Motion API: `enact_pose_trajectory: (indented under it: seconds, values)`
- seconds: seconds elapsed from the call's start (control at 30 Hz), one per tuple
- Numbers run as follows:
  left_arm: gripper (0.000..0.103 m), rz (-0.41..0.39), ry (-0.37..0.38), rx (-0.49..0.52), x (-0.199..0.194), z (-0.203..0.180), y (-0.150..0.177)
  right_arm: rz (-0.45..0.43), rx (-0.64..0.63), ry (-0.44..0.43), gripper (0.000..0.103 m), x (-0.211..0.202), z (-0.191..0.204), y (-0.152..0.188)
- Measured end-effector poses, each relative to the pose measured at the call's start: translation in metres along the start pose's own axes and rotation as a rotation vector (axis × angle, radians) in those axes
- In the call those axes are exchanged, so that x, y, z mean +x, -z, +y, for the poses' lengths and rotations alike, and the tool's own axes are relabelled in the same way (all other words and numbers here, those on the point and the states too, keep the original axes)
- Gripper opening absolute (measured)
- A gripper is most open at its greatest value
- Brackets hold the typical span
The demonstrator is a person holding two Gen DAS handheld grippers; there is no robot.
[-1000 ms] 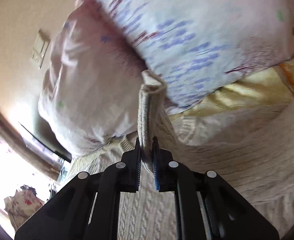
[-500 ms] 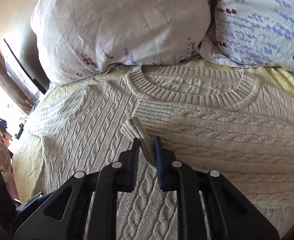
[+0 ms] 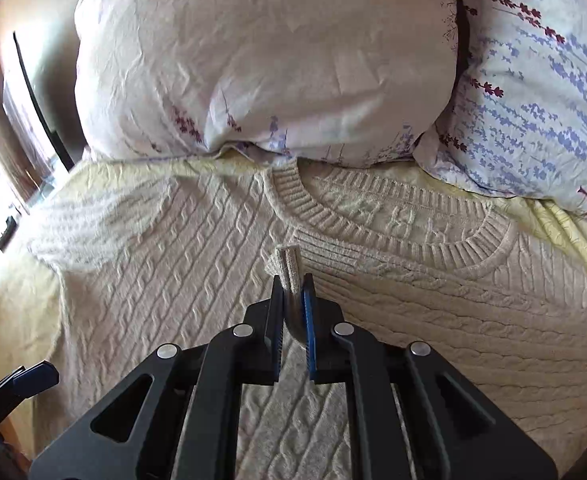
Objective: Fold small clothes
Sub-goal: 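Lower the sleeve onto the sweater body and open the right gripper, then grasp the other sweater sleeve with the left gripper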
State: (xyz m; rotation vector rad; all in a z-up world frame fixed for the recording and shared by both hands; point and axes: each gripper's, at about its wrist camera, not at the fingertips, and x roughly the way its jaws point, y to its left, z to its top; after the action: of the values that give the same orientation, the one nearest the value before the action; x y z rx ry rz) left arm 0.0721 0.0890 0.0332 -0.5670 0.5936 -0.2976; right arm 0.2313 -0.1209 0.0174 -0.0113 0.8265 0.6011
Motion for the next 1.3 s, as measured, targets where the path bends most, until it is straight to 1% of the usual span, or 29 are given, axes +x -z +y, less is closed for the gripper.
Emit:
enact_pose_trajectory:
  seconds: [0.03,0.1,0.17,0.27,0.4,0.5,0.53,0.57,0.6,0.63,0.67,0.7,0.73,0.8,0.87,0.93,1.0,1.03,1.17,1.27,1.3]
  values:
    - [0.101,-0.025,-0.029,-0.006,-0.007,0.008,-0.006,0.001,0.024,-0.036,0.009,0.003,0.001,-0.004]
    - [0.101,-0.045,-0.073,-0.059,-0.016,0.029,-0.016,0.011,0.054,-0.087,0.009,0.005,0.007,-0.006]
    - [0.101,-0.060,-0.076,-0.140,-0.024,0.053,-0.025,0.020,0.058,-0.116,0.009,0.013,0.015,-0.008]
    - [0.101,-0.105,-0.092,-0.211,-0.039,0.080,-0.033,0.032,0.068,-0.147,0.009,0.019,0.025,-0.008]
    - [0.101,-0.141,-0.144,-0.248,-0.053,0.101,-0.044,0.054,0.067,-0.163,0.009,0.024,0.037,-0.004]
    - [0.101,-0.146,-0.162,-0.269,-0.057,0.111,-0.051,0.118,0.059,-0.158,0.010,0.034,0.043,0.005]
    - [0.101,-0.142,-0.171,-0.275,-0.058,0.114,-0.054,0.138,0.068,-0.178,0.013,0.037,0.043,0.009]
    - [0.101,-0.137,-0.178,-0.281,-0.058,0.117,-0.055,0.138,0.075,-0.201,0.021,0.035,0.044,0.010]
    - [0.101,-0.129,-0.182,-0.288,-0.057,0.119,-0.057,0.149,0.083,-0.229,0.027,0.031,0.045,0.011]
    - [0.101,-0.120,-0.188,-0.300,-0.056,0.123,-0.059,0.159,0.100,-0.268,0.045,0.026,0.043,0.011]
    - [0.101,-0.111,-0.191,-0.318,-0.056,0.127,-0.060,0.159,0.123,-0.304,0.066,0.018,0.041,0.012]
    - [0.101,-0.100,-0.195,-0.343,-0.055,0.132,-0.062,0.145,0.135,-0.323,0.074,0.011,0.039,0.013]
    - [0.101,-0.091,-0.197,-0.371,-0.054,0.137,-0.063,0.126,0.135,-0.334,0.080,0.002,0.037,0.014]
    - [0.101,-0.085,-0.194,-0.435,-0.053,0.149,-0.064,0.084,0.113,-0.347,0.081,-0.020,0.029,0.017]
    - [0.098,-0.082,-0.200,-0.504,-0.052,0.161,-0.065,0.037,0.099,-0.327,0.091,-0.043,0.008,0.022]
    - [0.087,-0.078,-0.218,-0.553,-0.051,0.172,-0.067,-0.003,0.087,-0.300,0.094,-0.060,-0.009,0.030]
    - [0.080,-0.085,-0.253,-0.585,-0.051,0.179,-0.069,-0.030,0.095,-0.285,0.094,-0.072,-0.029,0.037]
    - [0.078,-0.093,-0.264,-0.599,-0.052,0.182,-0.070,-0.042,0.107,-0.286,0.094,-0.077,-0.039,0.041]
    - [0.075,-0.132,-0.289,-0.657,-0.056,0.194,-0.075,-0.064,0.154,-0.280,0.094,-0.092,-0.074,0.054]
    - [0.063,-0.161,-0.314,-0.697,-0.058,0.204,-0.076,-0.067,0.160,-0.274,0.094,-0.094,-0.087,0.060]
    - [0.055,-0.168,-0.324,-0.711,-0.058,0.207,-0.077,-0.074,0.157,-0.270,0.094,-0.097,-0.092,0.062]
